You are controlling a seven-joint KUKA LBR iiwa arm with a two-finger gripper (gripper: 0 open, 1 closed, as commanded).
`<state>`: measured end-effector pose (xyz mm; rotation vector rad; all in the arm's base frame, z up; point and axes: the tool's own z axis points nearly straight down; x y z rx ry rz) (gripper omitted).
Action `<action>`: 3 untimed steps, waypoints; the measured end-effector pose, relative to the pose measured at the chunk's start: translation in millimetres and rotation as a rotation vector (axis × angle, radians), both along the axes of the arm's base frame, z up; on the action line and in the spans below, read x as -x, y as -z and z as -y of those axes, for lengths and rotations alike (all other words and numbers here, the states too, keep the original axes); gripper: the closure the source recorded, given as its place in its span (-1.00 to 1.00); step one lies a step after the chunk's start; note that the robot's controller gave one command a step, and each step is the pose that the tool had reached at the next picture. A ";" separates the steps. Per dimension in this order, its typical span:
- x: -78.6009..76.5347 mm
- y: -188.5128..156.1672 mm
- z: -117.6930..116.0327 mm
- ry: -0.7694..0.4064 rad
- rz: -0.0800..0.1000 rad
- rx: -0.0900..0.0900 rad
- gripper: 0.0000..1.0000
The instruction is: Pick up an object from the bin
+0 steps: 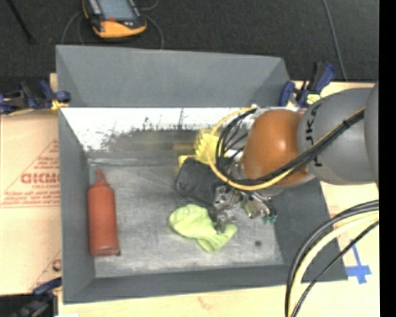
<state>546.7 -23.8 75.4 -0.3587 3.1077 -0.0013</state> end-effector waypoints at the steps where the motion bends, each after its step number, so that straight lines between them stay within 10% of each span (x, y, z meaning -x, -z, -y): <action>1: 2.9 3.1 0.2 0.000 -0.008 0.000 -1.00; 3: 31.0 -0.2 -27.3 -0.064 -0.004 0.004 -1.00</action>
Offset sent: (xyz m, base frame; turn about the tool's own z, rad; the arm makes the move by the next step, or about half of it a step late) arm 0.0000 0.0000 0.0000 0.0000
